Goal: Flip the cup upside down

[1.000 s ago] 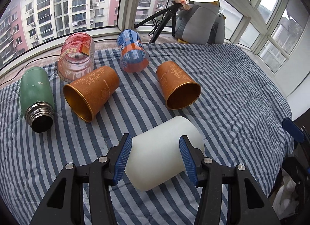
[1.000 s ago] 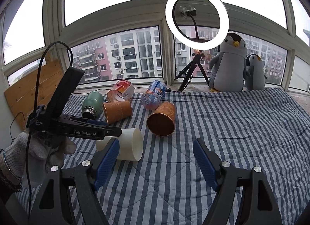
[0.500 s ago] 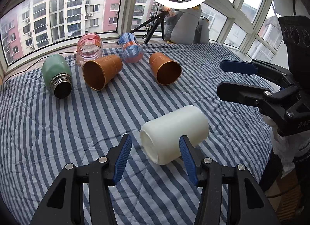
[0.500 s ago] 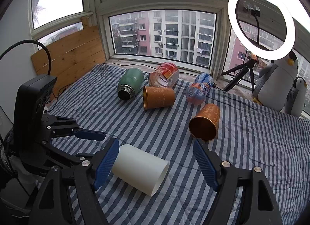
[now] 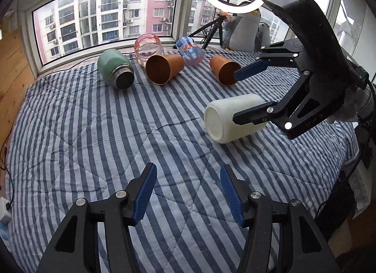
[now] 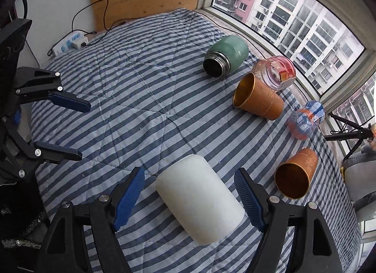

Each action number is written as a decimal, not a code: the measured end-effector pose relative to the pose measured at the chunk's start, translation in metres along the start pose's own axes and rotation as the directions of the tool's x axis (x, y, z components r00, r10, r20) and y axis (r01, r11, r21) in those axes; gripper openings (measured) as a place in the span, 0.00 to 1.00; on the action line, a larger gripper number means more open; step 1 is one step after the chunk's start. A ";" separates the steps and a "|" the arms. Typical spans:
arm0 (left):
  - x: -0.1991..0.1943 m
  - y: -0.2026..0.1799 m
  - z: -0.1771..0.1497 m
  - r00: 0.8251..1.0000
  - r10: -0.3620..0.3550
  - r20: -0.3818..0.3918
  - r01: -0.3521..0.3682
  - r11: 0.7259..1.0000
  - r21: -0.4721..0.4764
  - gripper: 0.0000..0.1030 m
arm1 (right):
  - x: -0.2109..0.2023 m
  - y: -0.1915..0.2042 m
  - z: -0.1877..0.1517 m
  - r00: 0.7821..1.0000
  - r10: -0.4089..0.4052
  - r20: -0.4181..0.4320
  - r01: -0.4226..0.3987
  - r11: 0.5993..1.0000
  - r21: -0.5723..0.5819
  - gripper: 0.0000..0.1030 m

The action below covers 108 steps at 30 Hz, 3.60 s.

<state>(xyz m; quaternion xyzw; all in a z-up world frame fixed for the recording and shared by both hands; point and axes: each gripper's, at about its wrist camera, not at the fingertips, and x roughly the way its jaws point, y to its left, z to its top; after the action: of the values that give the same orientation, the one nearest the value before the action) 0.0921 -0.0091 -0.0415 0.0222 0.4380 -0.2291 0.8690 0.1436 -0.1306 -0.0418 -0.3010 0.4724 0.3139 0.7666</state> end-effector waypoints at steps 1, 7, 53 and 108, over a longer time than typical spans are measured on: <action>-0.003 0.002 -0.002 1.000 -0.001 0.000 0.001 1.000 -0.008 0.58 | 0.006 0.005 0.003 1.000 -0.001 -0.032 0.000 0.999 -0.035 0.73; -0.019 0.015 -0.007 1.000 0.014 0.020 -0.013 0.999 -0.041 0.58 | 0.036 0.029 0.009 0.981 -0.059 -0.184 0.021 0.979 -0.203 0.73; -0.035 -0.021 0.021 0.960 0.150 0.238 -0.137 0.988 -0.070 0.59 | 0.000 0.000 -0.065 0.818 -0.377 0.433 -0.032 0.723 0.691 0.69; -0.026 -0.048 0.001 0.913 0.197 0.358 -0.185 0.980 -0.068 0.86 | -0.061 0.053 -0.127 0.741 -0.519 0.426 0.055 0.679 0.732 0.85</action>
<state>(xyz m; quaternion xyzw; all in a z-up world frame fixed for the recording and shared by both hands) 0.0589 -0.0421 -0.0130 0.0078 0.2694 -0.1363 0.9533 0.0134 -0.2063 -0.0420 0.0417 0.2256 0.0657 0.9711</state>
